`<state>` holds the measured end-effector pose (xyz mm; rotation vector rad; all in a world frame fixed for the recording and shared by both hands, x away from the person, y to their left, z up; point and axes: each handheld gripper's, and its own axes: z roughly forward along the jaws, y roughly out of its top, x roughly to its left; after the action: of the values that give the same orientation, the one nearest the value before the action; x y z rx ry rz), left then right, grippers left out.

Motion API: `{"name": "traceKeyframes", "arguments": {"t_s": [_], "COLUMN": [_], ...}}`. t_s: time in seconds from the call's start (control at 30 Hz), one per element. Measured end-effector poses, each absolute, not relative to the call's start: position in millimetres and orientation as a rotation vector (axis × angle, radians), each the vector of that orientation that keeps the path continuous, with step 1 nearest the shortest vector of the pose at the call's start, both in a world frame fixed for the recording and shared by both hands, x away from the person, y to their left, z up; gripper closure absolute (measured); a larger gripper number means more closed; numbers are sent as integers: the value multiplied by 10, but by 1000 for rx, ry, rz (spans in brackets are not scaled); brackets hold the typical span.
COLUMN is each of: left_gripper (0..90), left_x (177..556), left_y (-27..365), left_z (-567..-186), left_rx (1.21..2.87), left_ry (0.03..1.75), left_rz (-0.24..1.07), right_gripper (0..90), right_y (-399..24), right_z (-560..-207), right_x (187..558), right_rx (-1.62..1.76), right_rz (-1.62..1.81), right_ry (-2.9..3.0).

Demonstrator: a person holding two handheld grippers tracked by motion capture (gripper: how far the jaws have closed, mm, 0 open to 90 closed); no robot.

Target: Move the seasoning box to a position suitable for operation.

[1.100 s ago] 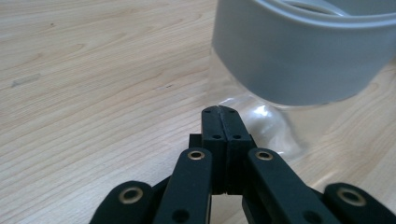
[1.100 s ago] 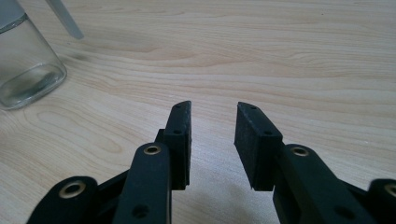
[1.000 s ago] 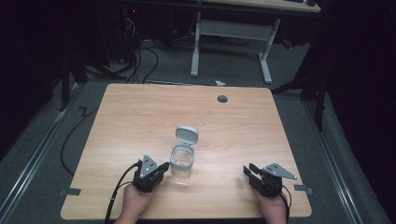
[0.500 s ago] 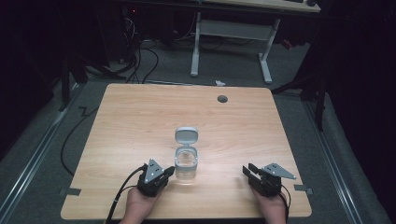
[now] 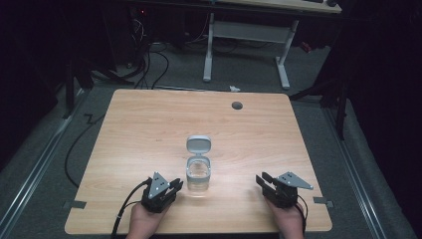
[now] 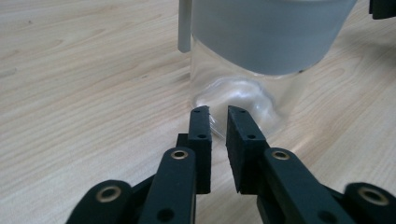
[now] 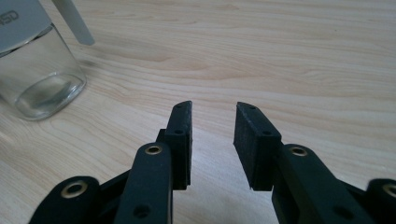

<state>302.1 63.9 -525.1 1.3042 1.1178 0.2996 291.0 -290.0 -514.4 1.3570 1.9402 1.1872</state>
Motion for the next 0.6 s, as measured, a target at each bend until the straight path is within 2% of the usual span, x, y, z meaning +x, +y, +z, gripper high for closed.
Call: {"name": "traceKeyframes", "arguments": {"t_s": [0.27, 0.5, 0.6], "left_gripper": [714, 711, 736], "left_x": [2909, 2849, 2816], "left_y": [691, 662, 603], "left_z": [-5246, -5271, -5268], "left_rx": [1274, 1298, 1304], "left_ry": [1123, 1118, 1109], "left_rz": [299, 292, 267], "right_gripper": [706, 775, 840], "right_y": [-2737, -2558, -2431], "right_z": [-5090, -5015, -4970], "right_x": [3074, 3208, 3301], "right_rx": [1298, 1249, 1221], "right_rz": [1182, 1204, 1195], "right_ry": [1968, 1998, 2018]}}
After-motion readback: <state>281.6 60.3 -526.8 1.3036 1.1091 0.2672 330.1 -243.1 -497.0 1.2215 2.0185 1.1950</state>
